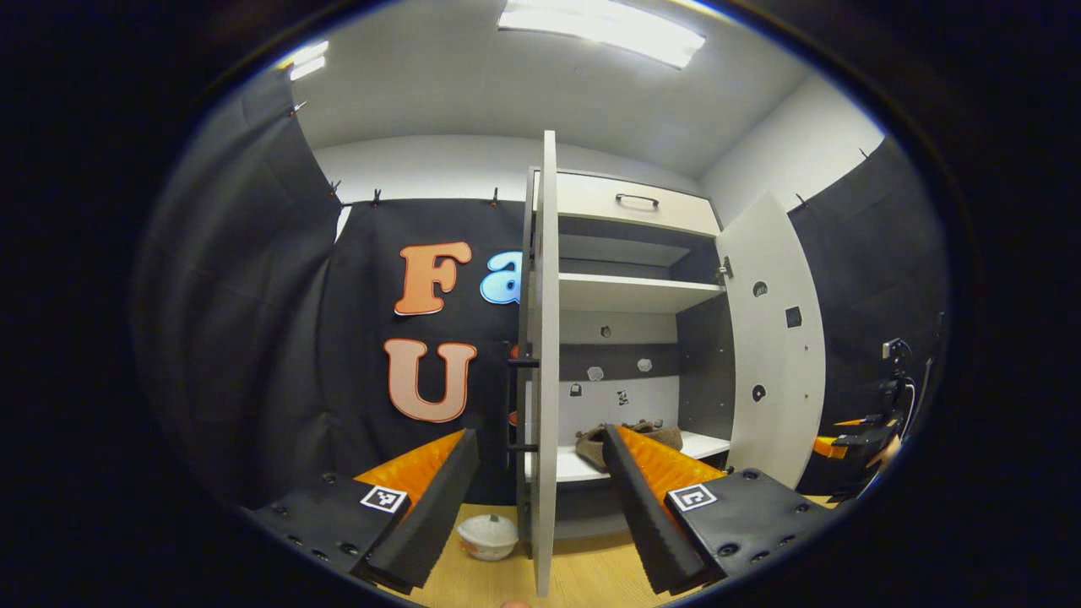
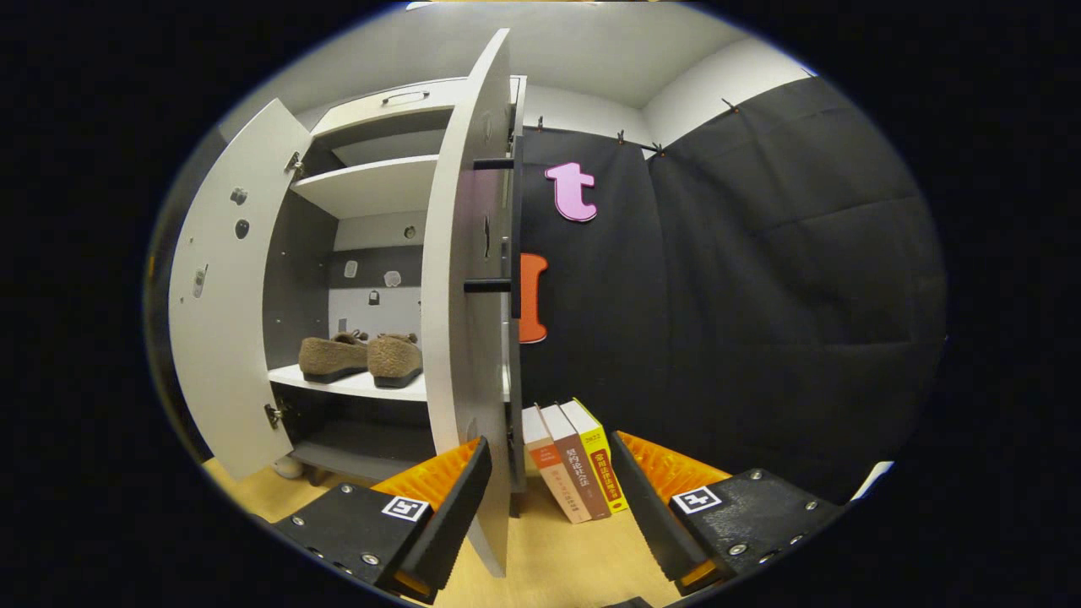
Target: Grab one shoe with the right hand and put it into the shoe cabinet, grab the other shoe with the left hand and put it into the shoe cabinet; then close the right door with the right hand and the left door with the left hand.
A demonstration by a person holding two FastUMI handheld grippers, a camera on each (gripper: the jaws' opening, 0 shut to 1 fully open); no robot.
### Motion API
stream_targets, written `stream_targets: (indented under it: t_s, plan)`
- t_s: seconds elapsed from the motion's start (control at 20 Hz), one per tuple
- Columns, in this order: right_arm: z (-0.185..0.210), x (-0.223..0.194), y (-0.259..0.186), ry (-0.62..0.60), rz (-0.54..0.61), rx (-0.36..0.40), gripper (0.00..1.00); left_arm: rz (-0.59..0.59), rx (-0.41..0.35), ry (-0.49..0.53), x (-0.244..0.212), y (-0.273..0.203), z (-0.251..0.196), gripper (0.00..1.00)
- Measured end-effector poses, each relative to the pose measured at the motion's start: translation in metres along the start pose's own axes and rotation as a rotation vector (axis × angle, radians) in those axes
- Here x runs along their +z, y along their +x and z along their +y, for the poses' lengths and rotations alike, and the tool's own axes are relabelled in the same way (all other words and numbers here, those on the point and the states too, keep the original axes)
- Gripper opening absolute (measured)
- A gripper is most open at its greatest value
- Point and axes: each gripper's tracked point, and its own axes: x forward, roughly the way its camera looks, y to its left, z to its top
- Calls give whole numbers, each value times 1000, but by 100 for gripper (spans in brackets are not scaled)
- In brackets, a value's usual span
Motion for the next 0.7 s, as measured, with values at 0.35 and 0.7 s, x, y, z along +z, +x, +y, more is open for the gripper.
stream_targets:
  t_s: [0.35, 0.7]
  plan:
    - [34, -3, 6, 32, -18, 55, 89, 21, 19, -10, -13, -10, 19, 96]
    - [87, -10, 22, 92, -12, 141, 89, 26, 50, -9, -21, -9, 46, 96]
